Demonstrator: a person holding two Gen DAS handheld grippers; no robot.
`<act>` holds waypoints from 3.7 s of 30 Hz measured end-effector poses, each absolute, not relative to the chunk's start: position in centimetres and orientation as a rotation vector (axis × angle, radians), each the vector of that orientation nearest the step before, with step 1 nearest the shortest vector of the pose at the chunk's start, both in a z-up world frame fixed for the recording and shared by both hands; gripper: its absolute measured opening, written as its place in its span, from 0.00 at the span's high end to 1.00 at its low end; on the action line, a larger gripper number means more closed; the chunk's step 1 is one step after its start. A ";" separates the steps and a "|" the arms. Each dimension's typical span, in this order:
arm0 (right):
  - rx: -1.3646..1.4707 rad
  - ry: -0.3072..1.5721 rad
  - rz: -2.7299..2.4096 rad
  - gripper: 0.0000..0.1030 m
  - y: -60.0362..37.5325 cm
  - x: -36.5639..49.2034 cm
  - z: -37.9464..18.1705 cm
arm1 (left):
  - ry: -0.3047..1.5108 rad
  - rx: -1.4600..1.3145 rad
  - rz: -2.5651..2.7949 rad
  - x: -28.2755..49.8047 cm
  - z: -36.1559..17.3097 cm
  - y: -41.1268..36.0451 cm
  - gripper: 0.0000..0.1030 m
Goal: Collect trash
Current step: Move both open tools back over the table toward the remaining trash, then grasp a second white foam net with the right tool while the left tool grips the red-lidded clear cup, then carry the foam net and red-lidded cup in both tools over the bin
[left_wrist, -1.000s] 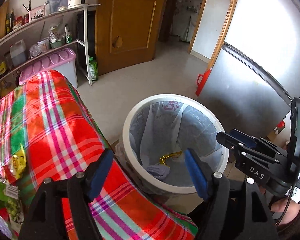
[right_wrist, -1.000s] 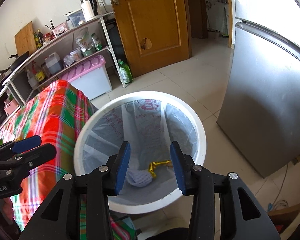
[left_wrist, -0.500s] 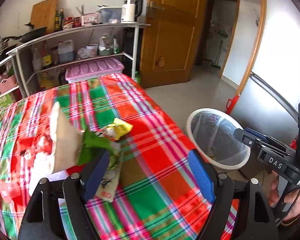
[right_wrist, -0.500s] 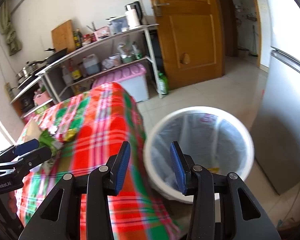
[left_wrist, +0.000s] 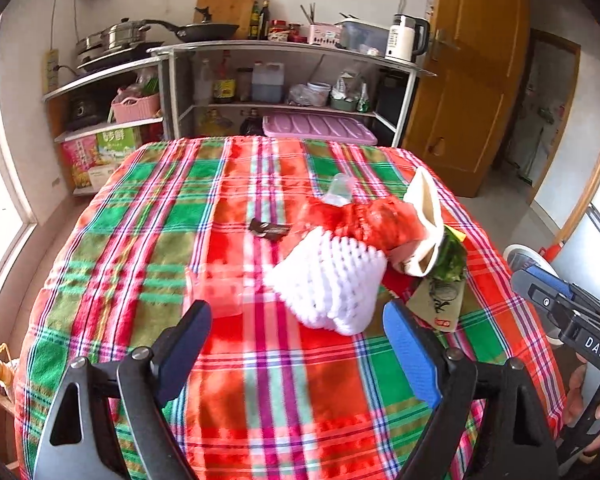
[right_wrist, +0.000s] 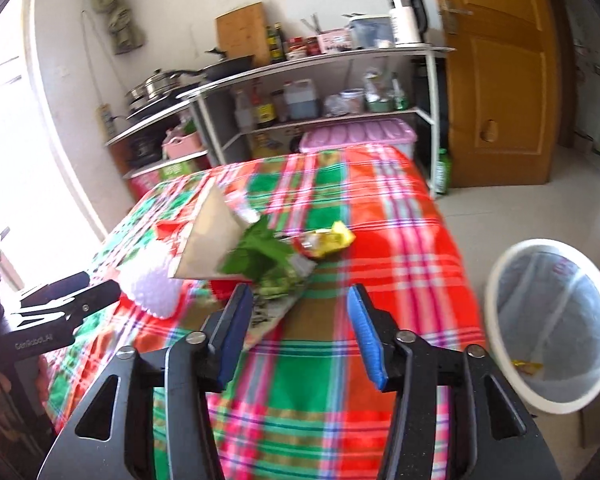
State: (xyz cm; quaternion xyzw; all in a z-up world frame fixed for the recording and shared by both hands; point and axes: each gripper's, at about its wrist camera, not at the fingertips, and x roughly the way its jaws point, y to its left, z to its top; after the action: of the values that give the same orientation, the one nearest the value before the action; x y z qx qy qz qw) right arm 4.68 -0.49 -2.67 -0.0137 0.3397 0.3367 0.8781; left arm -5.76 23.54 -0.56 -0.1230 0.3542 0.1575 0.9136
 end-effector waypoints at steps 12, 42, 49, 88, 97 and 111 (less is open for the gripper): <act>-0.094 0.771 0.888 0.48 7.5 2.4 -4.5 | 0.737 -0.359 0.390 -9.2 -2.9 29.4 0.13; -0.046 0.939 0.866 0.60 13.7 4.7 -7.2 | 0.836 -0.372 0.340 -5.1 -5.7 31.5 0.25; -0.060 0.923 0.863 0.77 13.6 4.3 -6.9 | 0.835 -0.368 0.339 -5.1 -5.6 31.4 0.44; -0.019 0.647 0.744 0.81 3.2 0.2 -0.5 | 0.696 -0.237 0.162 -4.9 1.4 21.8 0.55; 0.049 0.605 0.662 0.81 -2.1 0.5 0.6 | 0.679 -0.194 0.060 -2.7 2.6 17.4 0.54; 0.127 0.581 0.445 0.81 -11.0 3.0 1.2 | 0.693 -0.124 -0.117 2.4 3.4 9.6 0.54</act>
State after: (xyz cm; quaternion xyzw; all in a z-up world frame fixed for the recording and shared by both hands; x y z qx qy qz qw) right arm 2.99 -10.98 1.24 0.0622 0.2837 0.2176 0.9318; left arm 2.40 9.58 3.40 -0.0605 0.3392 -0.0572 0.9370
